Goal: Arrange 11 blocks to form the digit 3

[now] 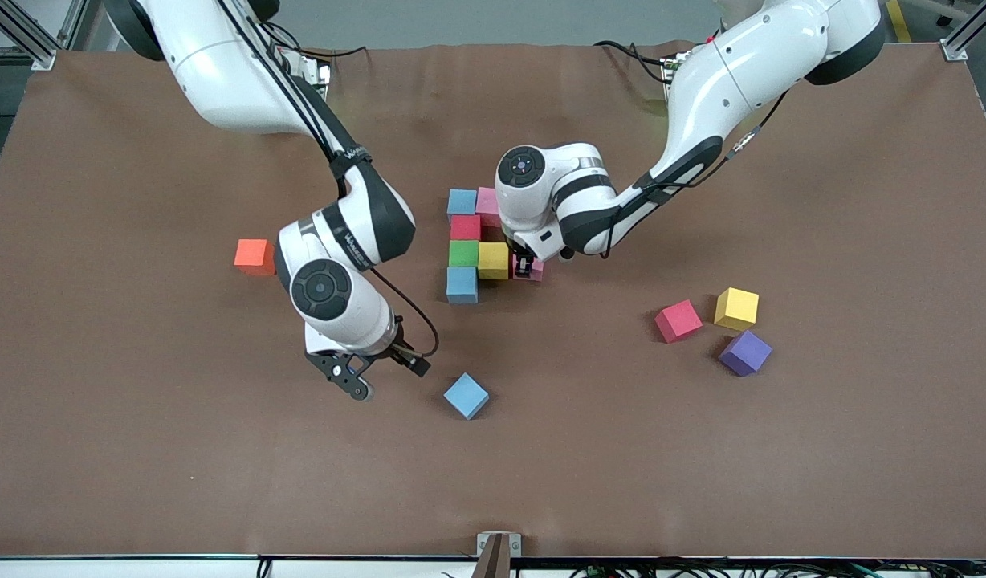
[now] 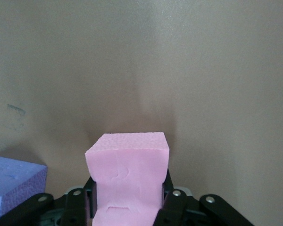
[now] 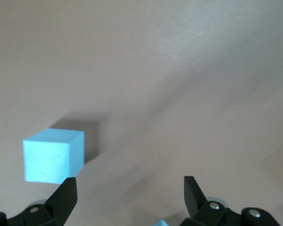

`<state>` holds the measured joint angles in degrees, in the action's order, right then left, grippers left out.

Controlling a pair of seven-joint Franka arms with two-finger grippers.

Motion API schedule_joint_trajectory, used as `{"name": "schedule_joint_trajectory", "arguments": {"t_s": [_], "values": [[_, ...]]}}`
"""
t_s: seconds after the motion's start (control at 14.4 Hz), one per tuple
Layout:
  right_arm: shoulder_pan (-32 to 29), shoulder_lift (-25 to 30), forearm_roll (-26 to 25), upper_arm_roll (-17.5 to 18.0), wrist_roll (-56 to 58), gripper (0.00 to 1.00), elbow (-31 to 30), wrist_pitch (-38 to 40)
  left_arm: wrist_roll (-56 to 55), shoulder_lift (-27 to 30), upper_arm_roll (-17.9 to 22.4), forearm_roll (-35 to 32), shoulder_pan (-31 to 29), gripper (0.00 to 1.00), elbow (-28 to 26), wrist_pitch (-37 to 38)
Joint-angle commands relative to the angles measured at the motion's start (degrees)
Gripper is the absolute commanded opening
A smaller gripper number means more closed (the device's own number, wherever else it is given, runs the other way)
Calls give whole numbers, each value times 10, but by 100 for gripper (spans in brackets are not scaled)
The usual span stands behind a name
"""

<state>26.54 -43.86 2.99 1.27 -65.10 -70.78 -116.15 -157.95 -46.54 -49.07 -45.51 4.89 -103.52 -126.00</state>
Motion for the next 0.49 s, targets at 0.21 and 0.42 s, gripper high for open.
{"name": "schedule_joint_trajectory", "arguments": {"t_s": [0.21,0.42], "values": [[18,-75,-14,-16,-46,100,101,18,-92,1,5,8,18,24,14,-4],[12,-44,-36,-14,-13,100,41,30,-92,-1,7,12,21,24,14,-5]]}}
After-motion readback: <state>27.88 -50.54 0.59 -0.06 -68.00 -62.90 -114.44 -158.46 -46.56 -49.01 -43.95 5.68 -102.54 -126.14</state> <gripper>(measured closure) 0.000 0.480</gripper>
